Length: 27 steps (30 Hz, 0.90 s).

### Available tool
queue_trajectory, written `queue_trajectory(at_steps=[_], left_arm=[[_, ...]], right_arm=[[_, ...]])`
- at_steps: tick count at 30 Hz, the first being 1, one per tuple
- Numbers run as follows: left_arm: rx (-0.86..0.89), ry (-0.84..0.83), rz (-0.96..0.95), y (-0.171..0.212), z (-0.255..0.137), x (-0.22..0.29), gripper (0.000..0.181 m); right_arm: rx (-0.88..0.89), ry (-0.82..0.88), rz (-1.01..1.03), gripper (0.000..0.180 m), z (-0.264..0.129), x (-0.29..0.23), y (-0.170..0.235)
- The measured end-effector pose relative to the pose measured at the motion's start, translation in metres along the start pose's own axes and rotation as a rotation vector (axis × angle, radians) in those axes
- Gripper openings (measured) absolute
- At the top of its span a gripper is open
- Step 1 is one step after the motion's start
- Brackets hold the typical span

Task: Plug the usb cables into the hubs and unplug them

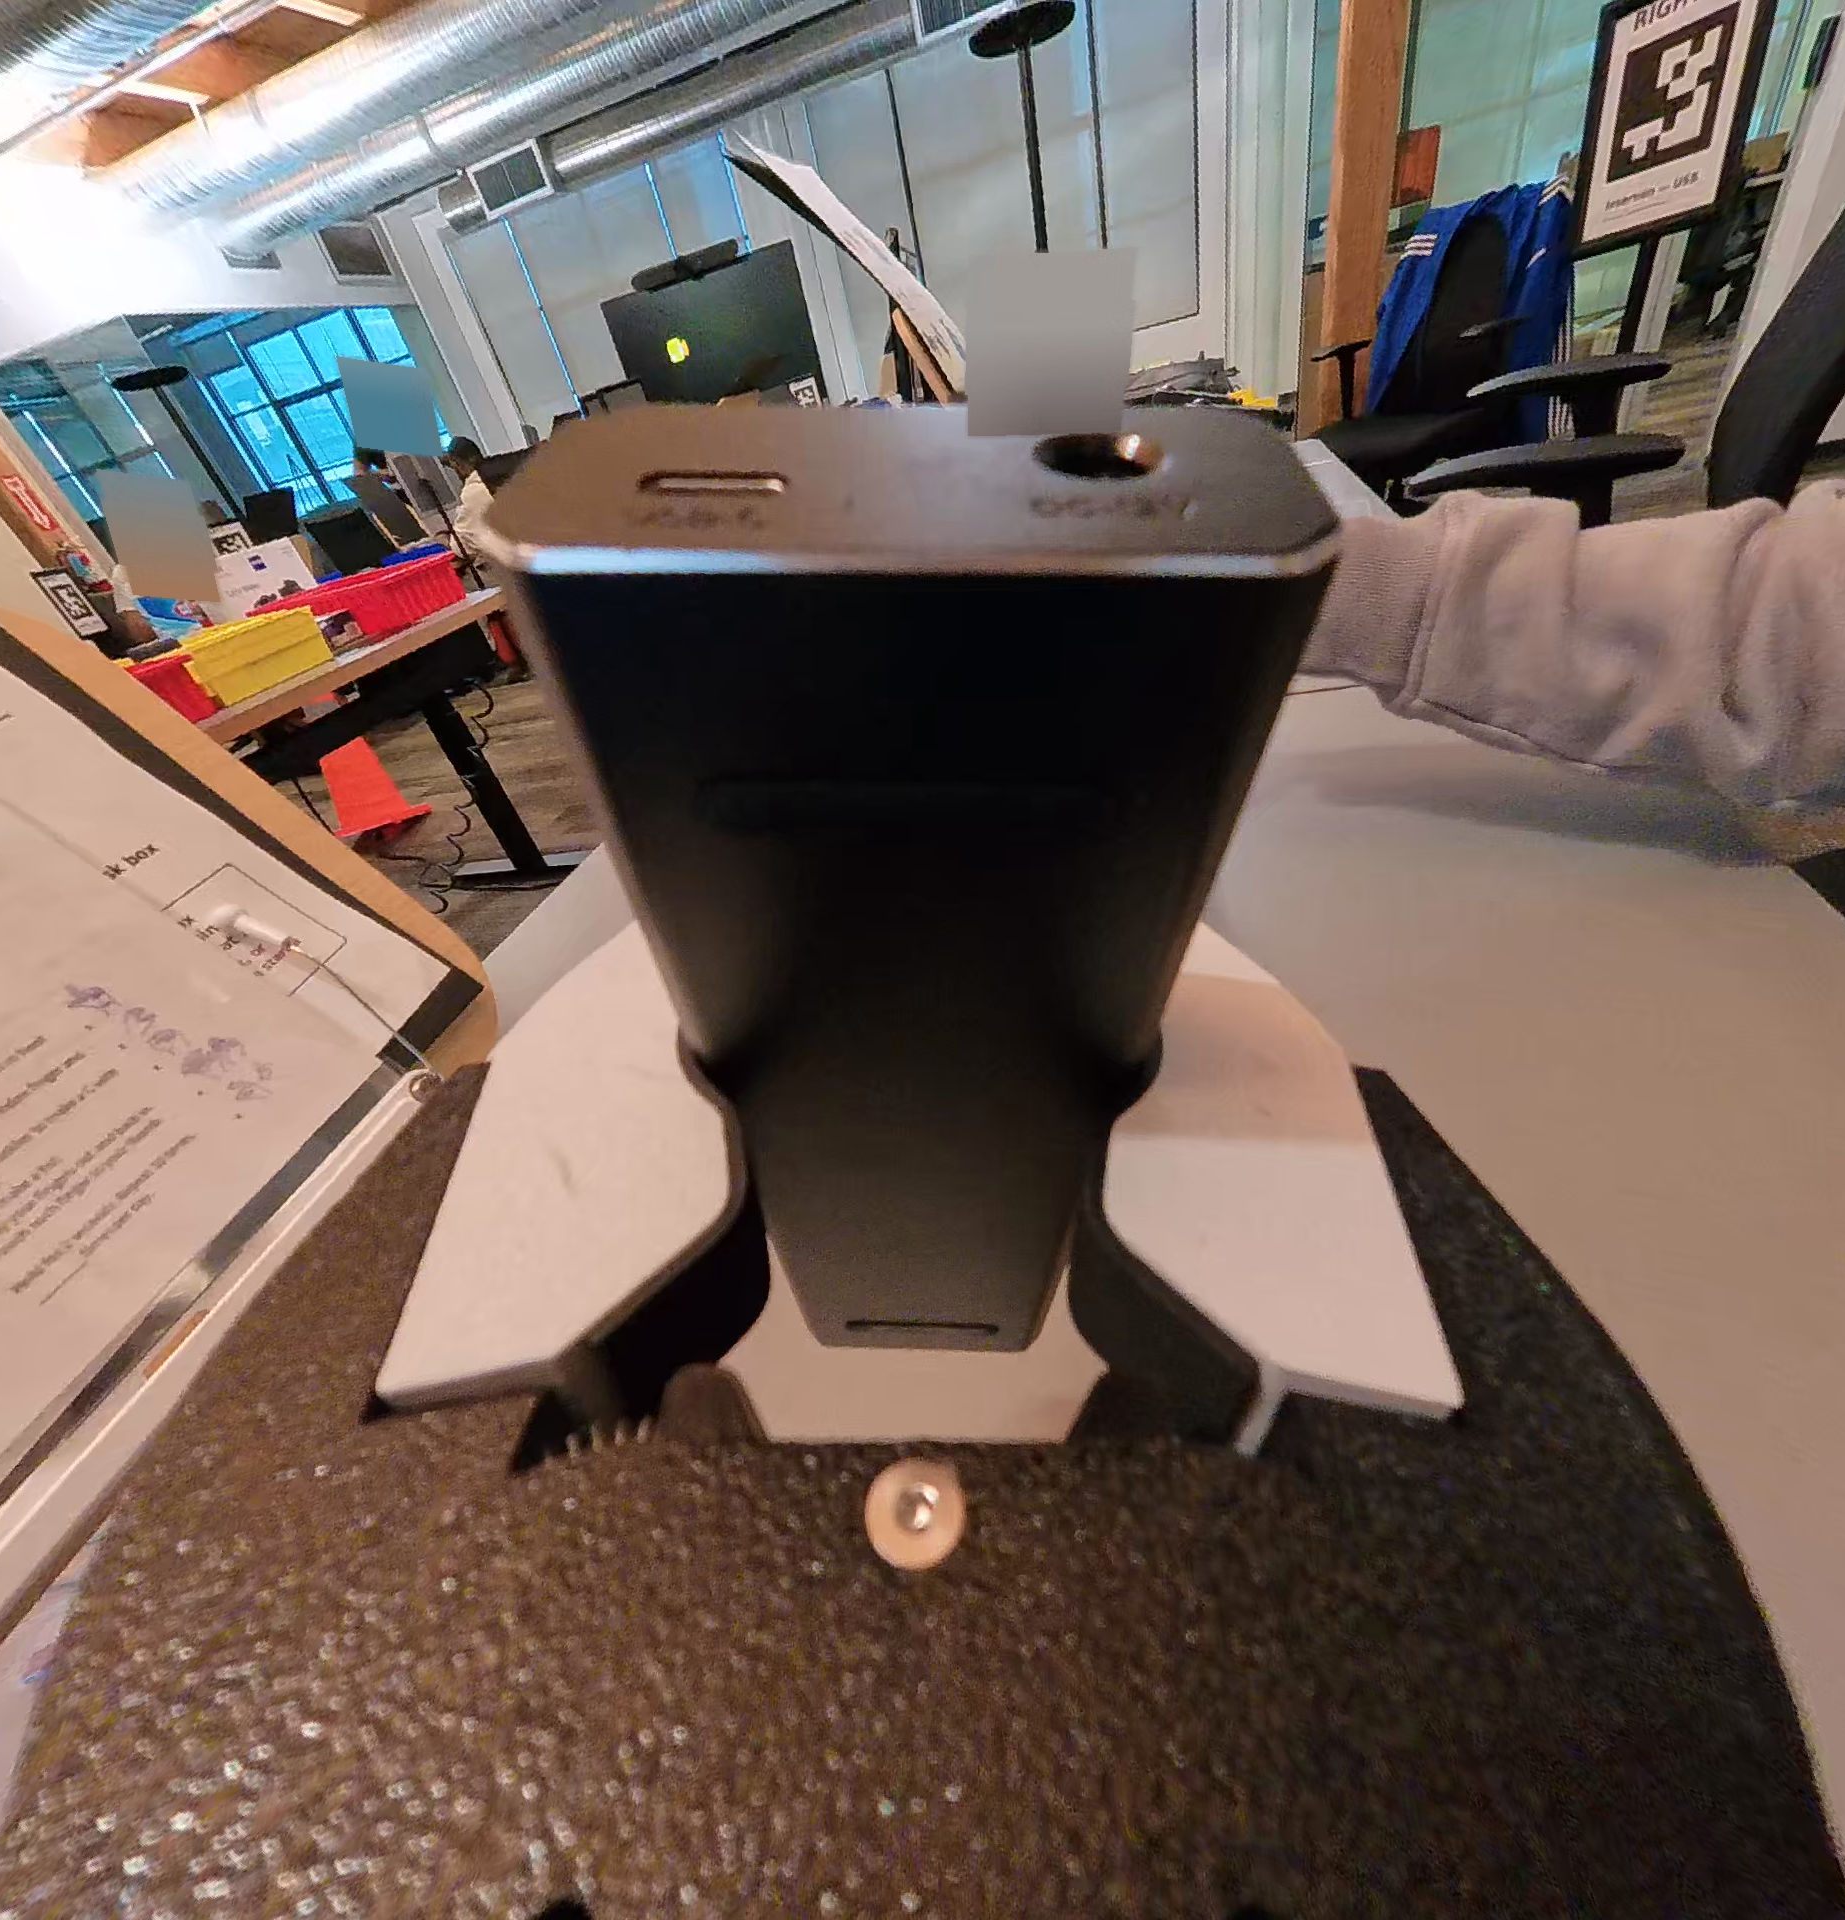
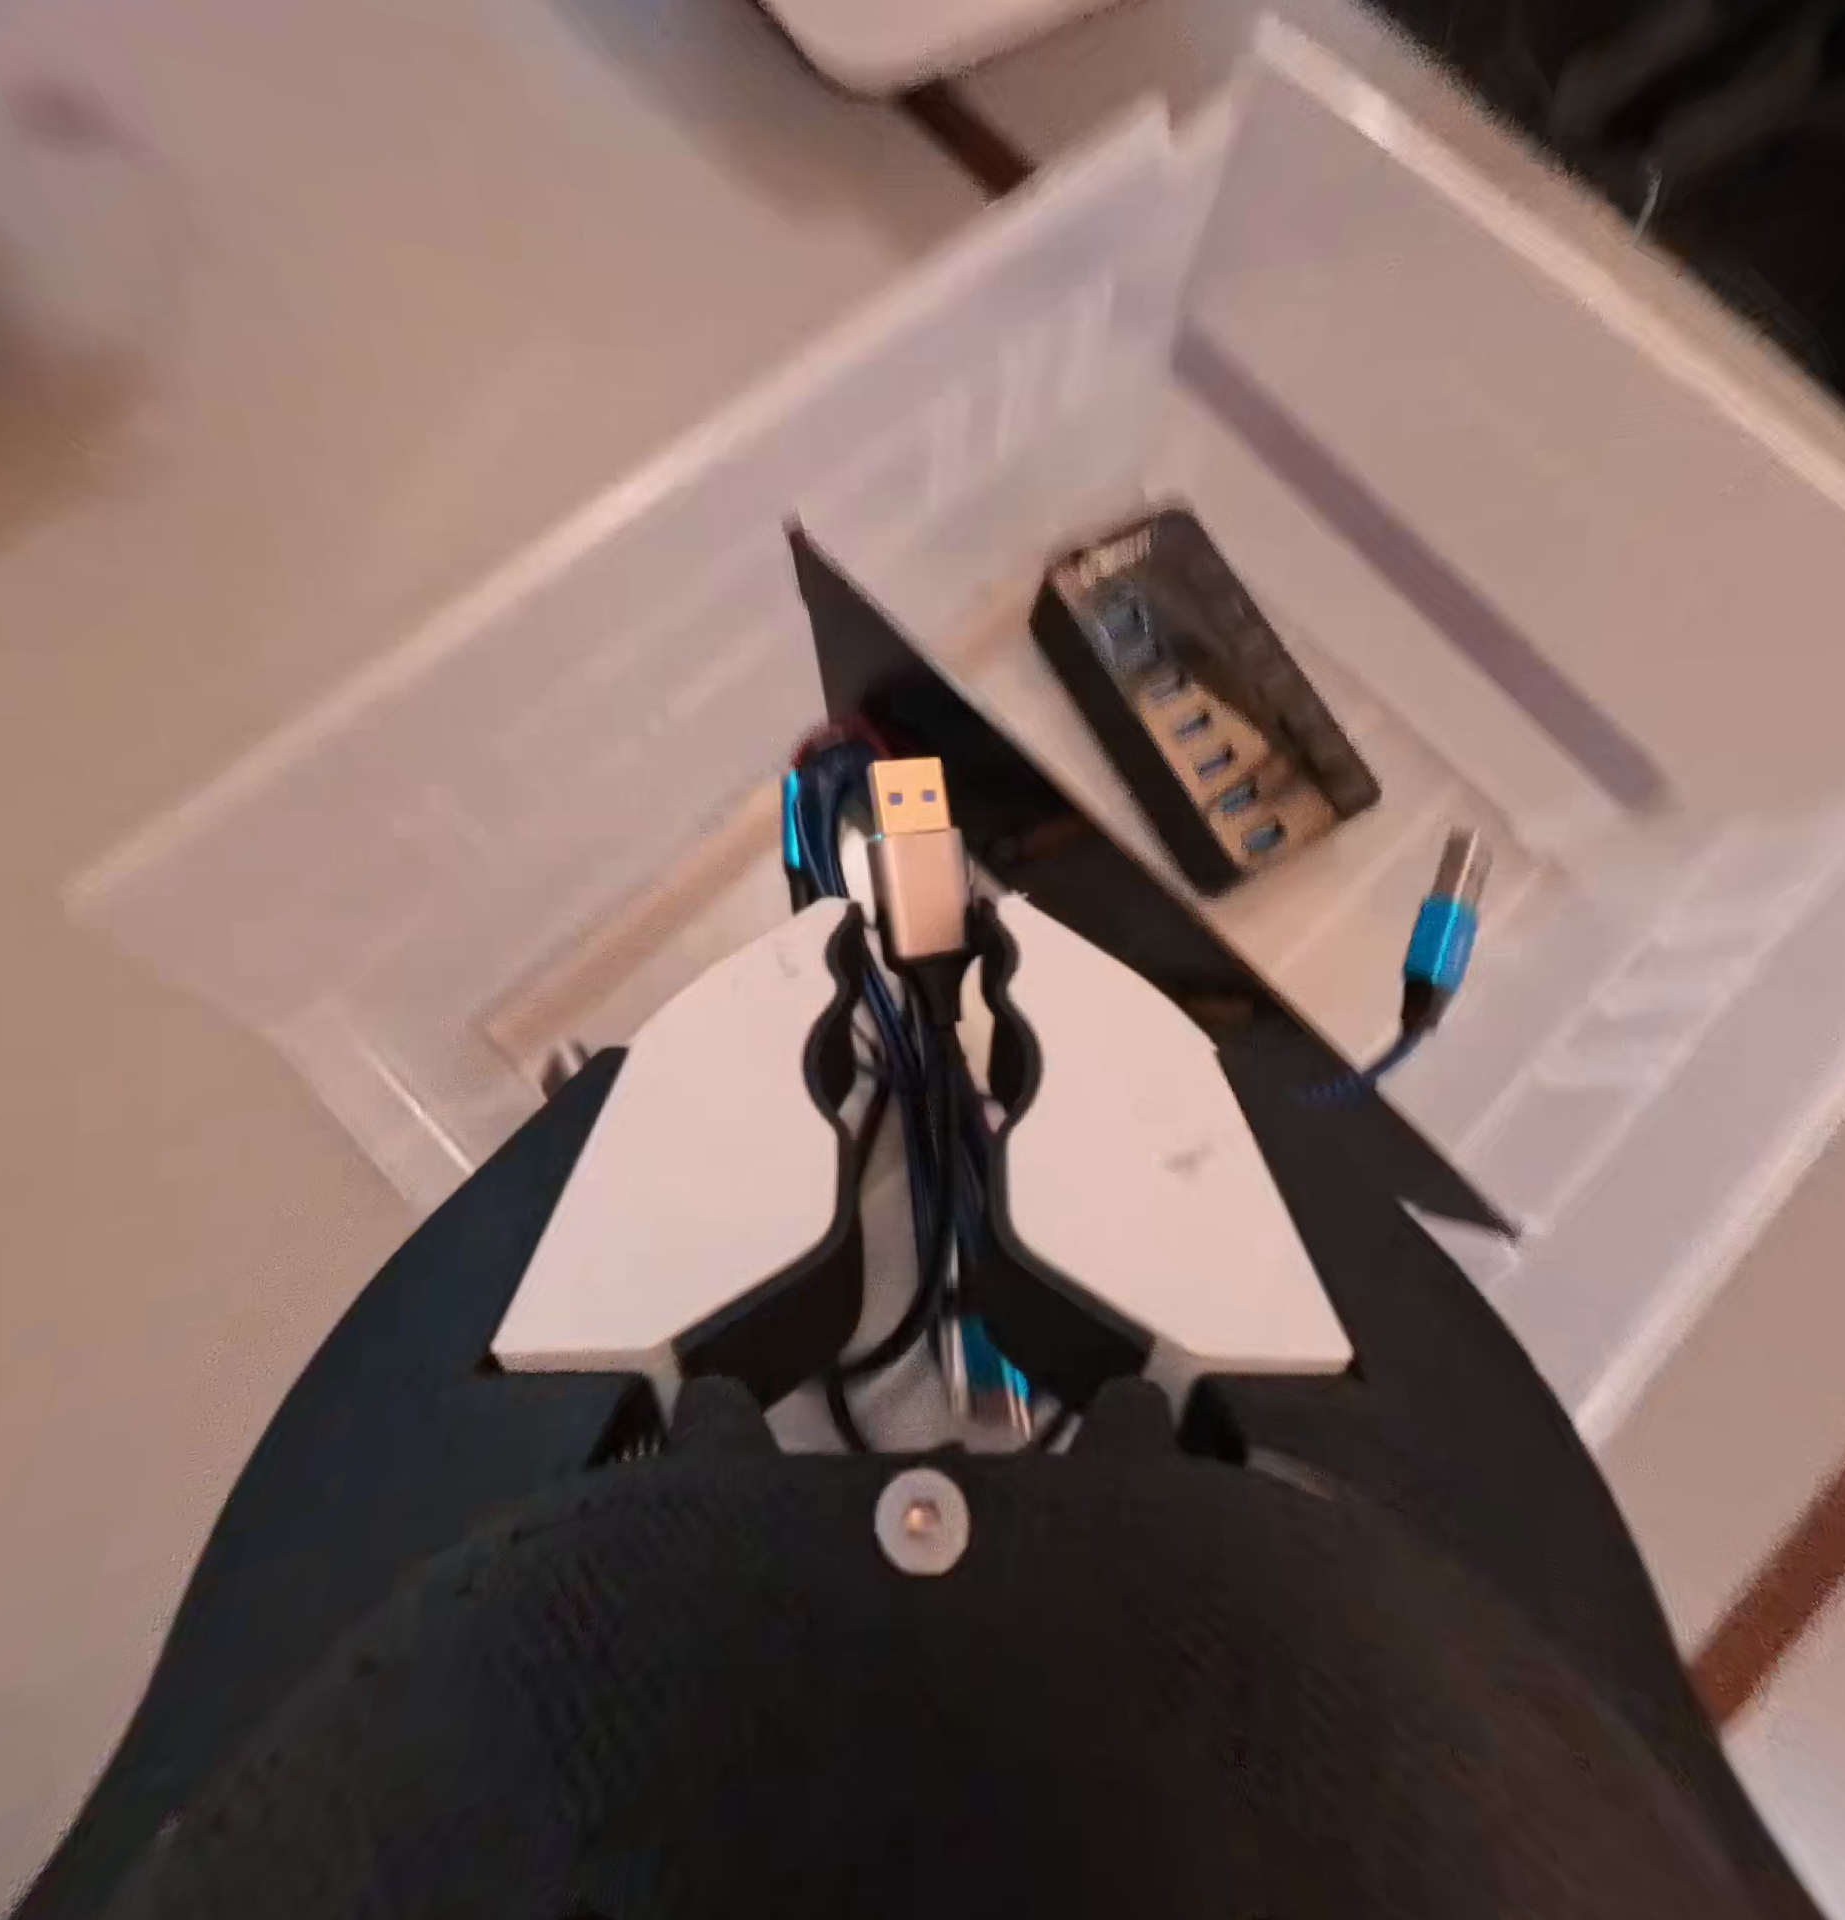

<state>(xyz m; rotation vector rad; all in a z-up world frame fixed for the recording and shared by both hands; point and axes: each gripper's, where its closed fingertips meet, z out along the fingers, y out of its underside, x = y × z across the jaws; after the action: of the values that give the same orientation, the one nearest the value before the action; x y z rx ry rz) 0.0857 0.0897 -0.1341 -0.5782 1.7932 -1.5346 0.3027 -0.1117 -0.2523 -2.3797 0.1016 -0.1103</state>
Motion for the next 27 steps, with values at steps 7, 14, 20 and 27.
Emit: queue_trajectory(at_steps=[7, 14, 20, 27], left_arm=[[0.03, -0.013, -0.01, -0.008, -0.003, -0.001, 0.071], [0.078, 0.089, 0.024, -0.02, 0.007, 0.021, 0.072], [0.047, 0.169, 0.138, -0.022, 0.02, 0.047, 0.072], [-0.013, 0.201, 0.248, -0.016, 0.03, 0.061, 0.072]], right_arm=[[-0.002, 0.312, -0.048, 0.089, -0.042, 0.001, -0.005], [0.633, -0.291, 0.065, 0.064, -0.015, -0.189, -0.138], [0.706, -0.836, 0.477, 0.049, -0.002, -0.255, -0.169], [0.595, -0.949, 0.622, 0.043, -0.002, -0.256, -0.16]])
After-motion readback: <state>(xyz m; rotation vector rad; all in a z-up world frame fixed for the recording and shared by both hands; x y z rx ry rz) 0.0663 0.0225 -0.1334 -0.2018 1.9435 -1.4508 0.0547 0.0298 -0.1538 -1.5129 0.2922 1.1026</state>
